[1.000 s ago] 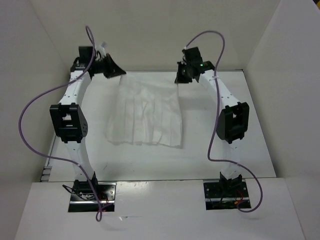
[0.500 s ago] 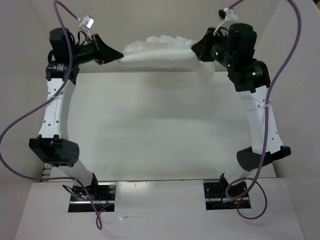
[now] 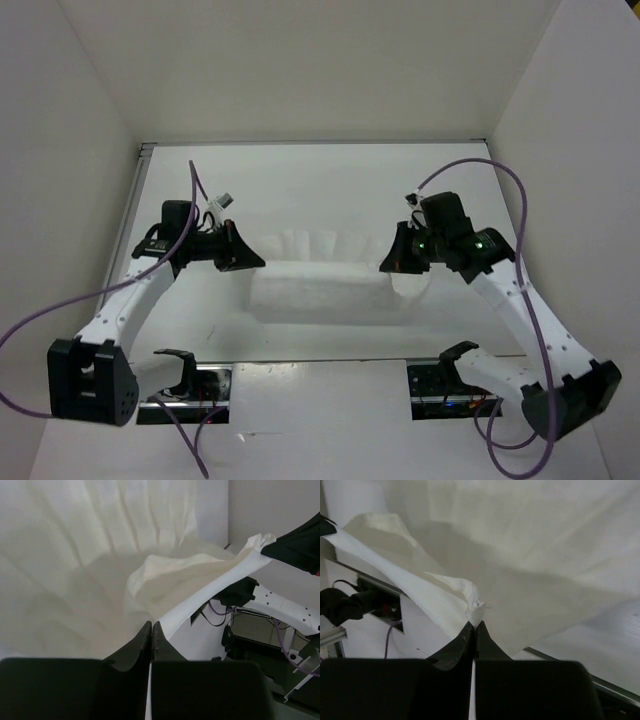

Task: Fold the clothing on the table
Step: Flatten the skirt out

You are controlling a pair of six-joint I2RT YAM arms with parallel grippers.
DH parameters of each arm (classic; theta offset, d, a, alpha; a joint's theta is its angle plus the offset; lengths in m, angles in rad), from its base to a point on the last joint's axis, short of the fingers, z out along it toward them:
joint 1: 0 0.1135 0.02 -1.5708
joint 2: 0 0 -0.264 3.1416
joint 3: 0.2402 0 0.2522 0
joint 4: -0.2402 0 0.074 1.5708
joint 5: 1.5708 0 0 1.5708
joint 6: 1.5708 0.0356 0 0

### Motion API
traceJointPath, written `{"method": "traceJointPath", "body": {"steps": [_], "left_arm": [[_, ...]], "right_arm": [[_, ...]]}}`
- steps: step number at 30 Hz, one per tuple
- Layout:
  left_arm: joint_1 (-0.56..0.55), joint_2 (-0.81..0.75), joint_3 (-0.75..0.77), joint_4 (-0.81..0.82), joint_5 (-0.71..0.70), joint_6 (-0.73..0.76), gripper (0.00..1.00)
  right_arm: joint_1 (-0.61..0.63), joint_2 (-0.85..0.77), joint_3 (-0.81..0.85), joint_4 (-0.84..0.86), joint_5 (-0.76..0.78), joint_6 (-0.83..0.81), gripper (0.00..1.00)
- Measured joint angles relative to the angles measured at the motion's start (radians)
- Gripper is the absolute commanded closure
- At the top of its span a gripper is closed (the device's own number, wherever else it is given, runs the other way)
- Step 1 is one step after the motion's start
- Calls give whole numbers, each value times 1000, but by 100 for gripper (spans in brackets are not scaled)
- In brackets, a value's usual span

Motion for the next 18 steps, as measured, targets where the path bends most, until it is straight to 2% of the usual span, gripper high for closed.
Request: {"method": "traceJointPath", "body": {"steps": [3,6,12,15,18], "left_arm": [[-3,-81,30,-4,-4,-3,100],[-3,-21,148,-13,-19,7,100],[-1,333,552,-14,-54,50,100],[0,500,799,-39,-61,57,100],[9,578,1000,-56,-60,68,100]], "right_arm": [[0,-90,5,-6,-21,39,100],[-2,-60,63,-11,-8,43,100],[-116,251,336,53,87,-28,100],[-150,422,560,80,163,-62,100],[-153,507,779,101,222,-91,100]]}}
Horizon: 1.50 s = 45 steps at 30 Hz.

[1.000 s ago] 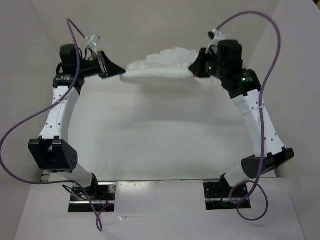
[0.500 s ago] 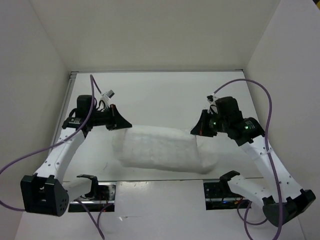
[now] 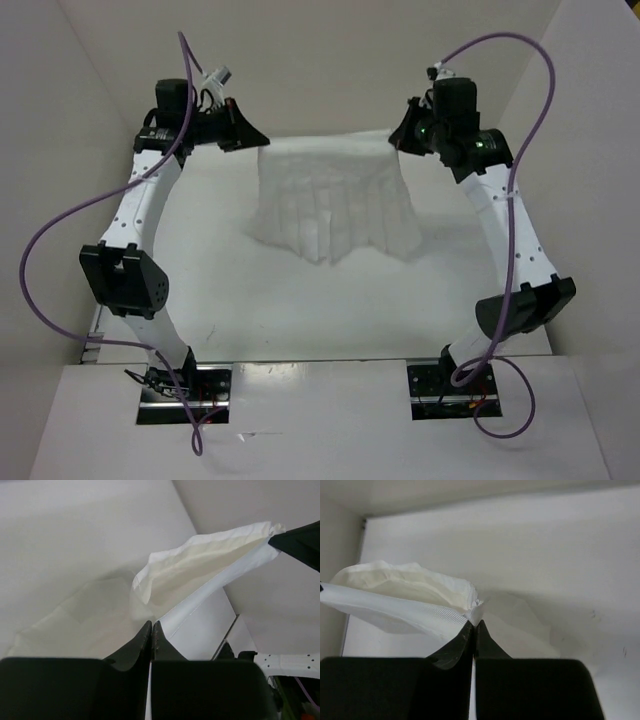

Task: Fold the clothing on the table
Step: Flatten the skirt out

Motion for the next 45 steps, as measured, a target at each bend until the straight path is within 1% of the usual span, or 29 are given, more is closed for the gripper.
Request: {"method": "traceJointPath", "body": {"steps": [2,4,6,8,10,13,17,19,21,24,27,29,33,35,37,41,43,45], "left_arm": [[3,8,108,-9,8,1,100],[3,1,190,-6,23,2,100],[3,-17,233,7,46,2,100],[3,-51,208,37,67,1,100],[5,-111,81,89,81,-3,100],[5,-195,-203,171,84,-22,100],[-6,-204,-585,191,35,-16,100],[-26,-195,-739,144,8,-3,100],[-55,-200,-860,69,-16,26,99],[-84,-247,-930,-49,-26,62,99],[-101,-327,-930,-94,-19,87,98],[-115,-354,-924,-98,-18,95,98],[-131,-325,-908,-113,-19,110,98],[-131,-307,-875,-133,-22,112,98],[-132,-296,-803,-152,-23,116,98],[-135,-302,-585,-181,-2,143,98],[-135,-336,-514,-174,16,152,98],[-135,-406,-485,-177,30,161,98]], "right_arm": [[2,1,103,9,13,-21,100],[4,-22,164,33,21,-38,100],[5,-64,172,62,20,-52,100],[8,-121,121,100,14,-60,100],[12,-191,3,134,-3,-61,100],[29,-290,-262,177,-15,-47,100],[88,-340,-640,185,-26,16,100],[136,-341,-774,138,-28,67,100],[195,-370,-863,68,-30,120,100],[256,-486,-908,-34,-64,208,100],[260,-589,-906,-63,-90,267,100],[260,-613,-906,-85,-93,291,100],[260,-598,-904,-119,-88,316,100],[260,-586,-887,-136,-75,320,100],[260,-576,-839,-157,-40,312,100],[260,-568,-698,-177,21,263,100],[260,-581,-648,-174,24,238,100],[260,-627,-639,-178,14,219,100]]}}
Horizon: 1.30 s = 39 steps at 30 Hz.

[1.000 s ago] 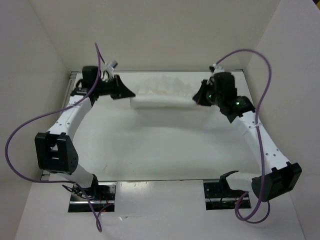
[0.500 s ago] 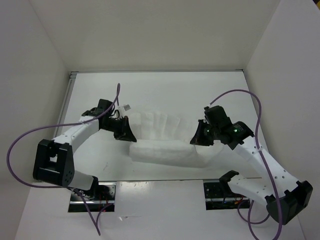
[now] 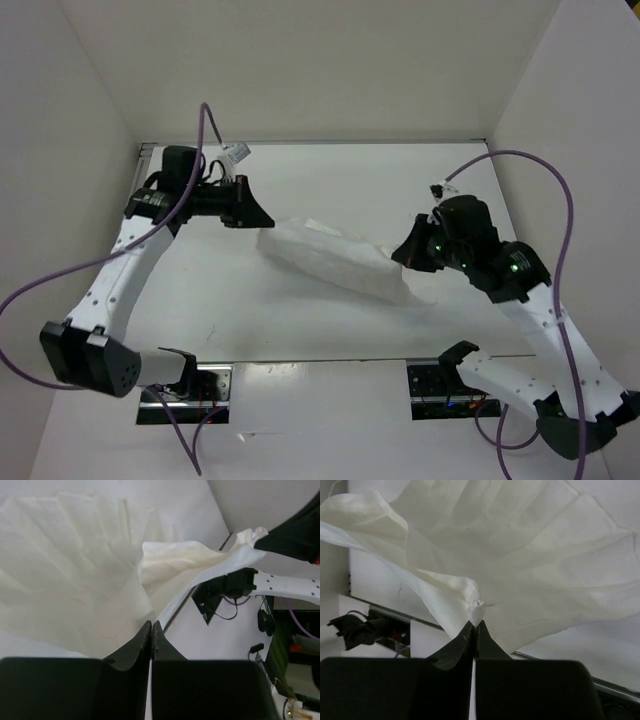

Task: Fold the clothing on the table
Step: Flatten the skirt out

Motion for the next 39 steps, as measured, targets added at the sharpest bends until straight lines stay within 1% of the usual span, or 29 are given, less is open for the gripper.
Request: {"method": "traceJointPath", "body": {"steps": [3,6,8,12,14,15,17,20,24,25,29,31,34,39], "left_arm": [[0,-138,40,-51,24,3,98],[-10,-250,135,-92,40,-3,98],[-18,-304,206,-92,65,-18,98],[-27,-356,280,-46,103,-74,98],[-26,-332,281,-12,87,-83,99],[-24,-304,278,3,73,-84,99],[-20,-200,275,43,44,-83,99],[-8,20,278,108,1,-80,99],[24,392,326,155,-64,-74,99],[33,480,349,139,-78,-70,99],[55,727,482,98,-98,-47,99],[53,803,557,87,-99,-43,99],[44,852,634,83,-103,-34,99],[46,863,714,84,-93,-29,98]], "right_arm": [[1,-121,29,-24,-53,-18,100],[7,-227,129,-18,-124,-20,100],[11,-277,204,16,-175,-16,100],[18,-295,278,75,-232,-16,100],[38,-269,273,81,-196,-18,100],[50,-251,268,82,-174,-21,100],[71,-182,252,90,-98,-39,100],[60,-19,230,142,-12,-93,100],[-61,261,200,252,26,-179,100],[-100,332,197,274,25,-198,100],[-225,587,203,336,37,-247,100],[-255,682,216,359,58,-257,100],[-267,773,248,375,106,-275,98],[-266,801,277,406,148,-290,98]]}}
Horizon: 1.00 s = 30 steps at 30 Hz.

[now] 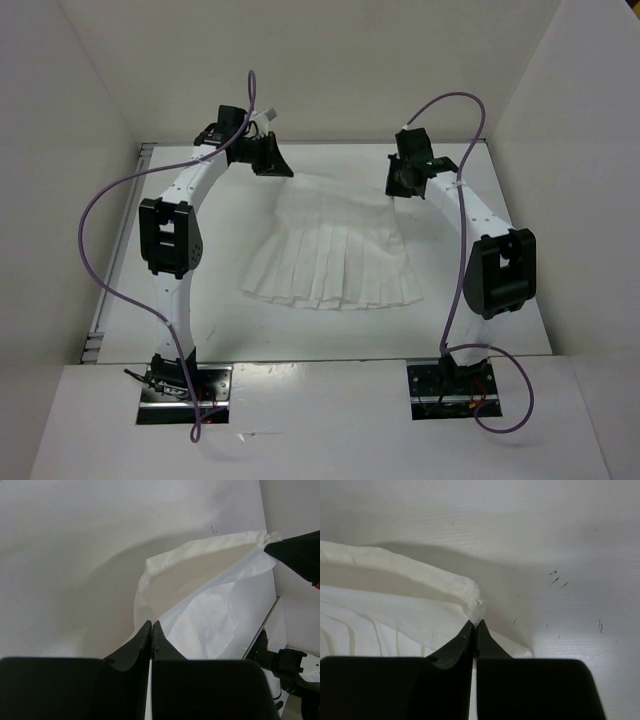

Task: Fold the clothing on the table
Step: Flatten the skirt out

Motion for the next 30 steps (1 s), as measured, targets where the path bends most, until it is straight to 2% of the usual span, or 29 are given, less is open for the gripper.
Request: {"method": "traceJointPath", "body": {"steps": [4,13,17,20,23,26,30], "left_arm": [[1,-17,-24,25,22,0,98],[-42,-251,-453,49,13,-1,98],[-53,-370,-552,39,10,-1,98],[-52,-400,-544,45,2,1,98],[-51,-364,-487,37,-8,1,98],[-51,-264,-355,17,-38,1,98],[-49,-98,-100,-16,-100,4,98]], "right_arm": [[0,-13,2,2,2,-5,99],[0,-204,-93,-51,-57,12,100],[0,-273,-134,-90,-89,20,100],[0,-285,-156,-104,-94,20,100],[0,-257,-157,-107,-88,20,100],[0,-194,-129,-105,-64,20,100],[-1,-115,-58,-82,-36,19,100]]}}
